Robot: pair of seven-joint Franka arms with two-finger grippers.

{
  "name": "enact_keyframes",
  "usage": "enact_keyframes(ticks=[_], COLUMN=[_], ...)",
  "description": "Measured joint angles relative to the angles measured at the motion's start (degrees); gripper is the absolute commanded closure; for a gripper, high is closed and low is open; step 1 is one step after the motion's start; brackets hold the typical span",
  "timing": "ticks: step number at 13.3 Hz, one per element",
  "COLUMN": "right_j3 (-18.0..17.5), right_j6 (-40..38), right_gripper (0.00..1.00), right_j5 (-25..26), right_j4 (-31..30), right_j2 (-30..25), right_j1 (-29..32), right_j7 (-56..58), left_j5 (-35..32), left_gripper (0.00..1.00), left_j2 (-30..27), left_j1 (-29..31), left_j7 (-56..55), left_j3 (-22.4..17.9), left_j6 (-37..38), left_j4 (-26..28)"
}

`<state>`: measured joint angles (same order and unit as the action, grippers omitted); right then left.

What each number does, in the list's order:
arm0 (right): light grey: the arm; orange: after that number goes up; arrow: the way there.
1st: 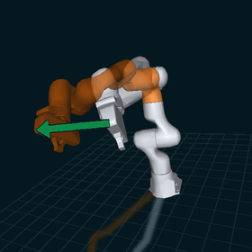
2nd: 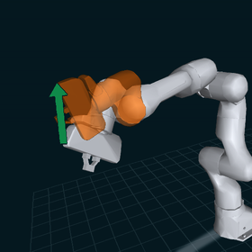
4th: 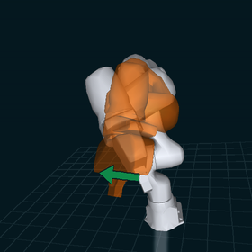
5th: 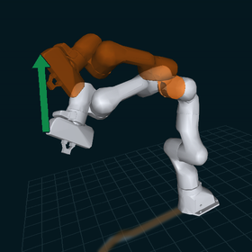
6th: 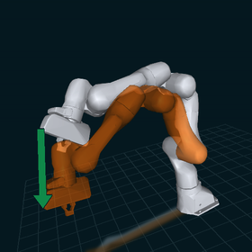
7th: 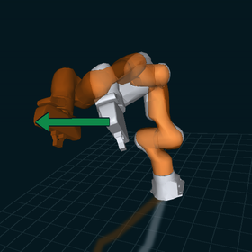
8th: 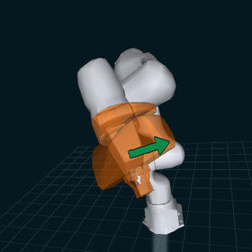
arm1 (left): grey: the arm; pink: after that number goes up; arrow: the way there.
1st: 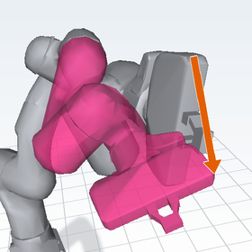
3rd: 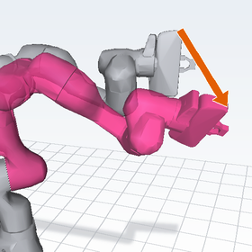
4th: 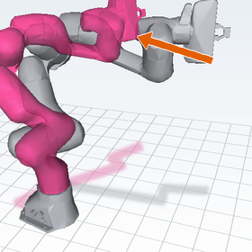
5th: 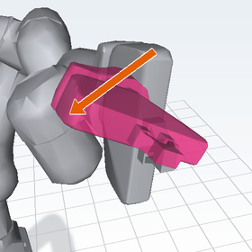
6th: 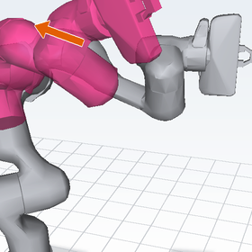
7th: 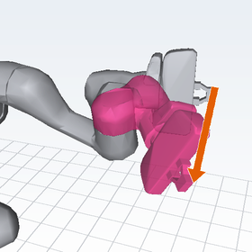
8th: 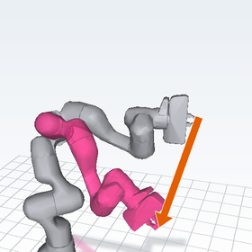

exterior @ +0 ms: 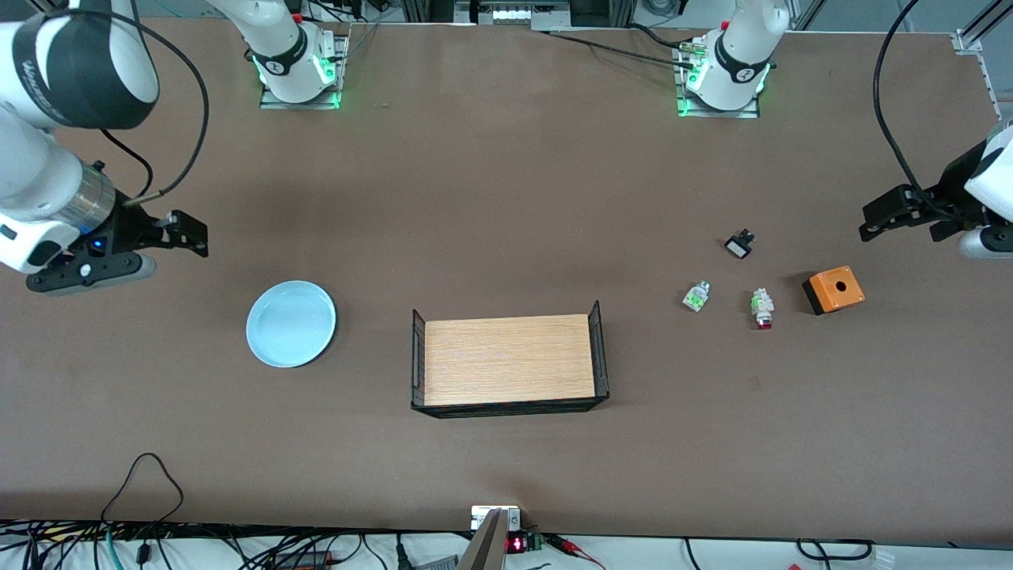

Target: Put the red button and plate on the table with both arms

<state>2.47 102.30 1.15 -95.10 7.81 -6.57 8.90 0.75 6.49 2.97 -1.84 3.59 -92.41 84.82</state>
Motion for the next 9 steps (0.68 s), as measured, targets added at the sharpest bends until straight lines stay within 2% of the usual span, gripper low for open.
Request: enact_keyframes(ticks=[6, 9], right_j3=[0.39, 0.43], right_j6=[-1.16, -5.87], right_gripper=[0.0, 0.0], right_j5=[0.0, 0.0], right_j4=[-0.56, -1.85], right_j2=[-4.98, -8.89], right_j1=[2.32, 3.53], right_j7=[-0.45, -5.96], left_j5=[0.0, 0.0], left_gripper=[0.0, 0.0], left_j2=[0.0, 0.0], left_j1=[0.04, 0.04], left_j7=[0.0, 0.0], left_j3=[-0.09, -0.09], left_j6=[0.22, 0.51], left_j4=[-0.09, -0.13])
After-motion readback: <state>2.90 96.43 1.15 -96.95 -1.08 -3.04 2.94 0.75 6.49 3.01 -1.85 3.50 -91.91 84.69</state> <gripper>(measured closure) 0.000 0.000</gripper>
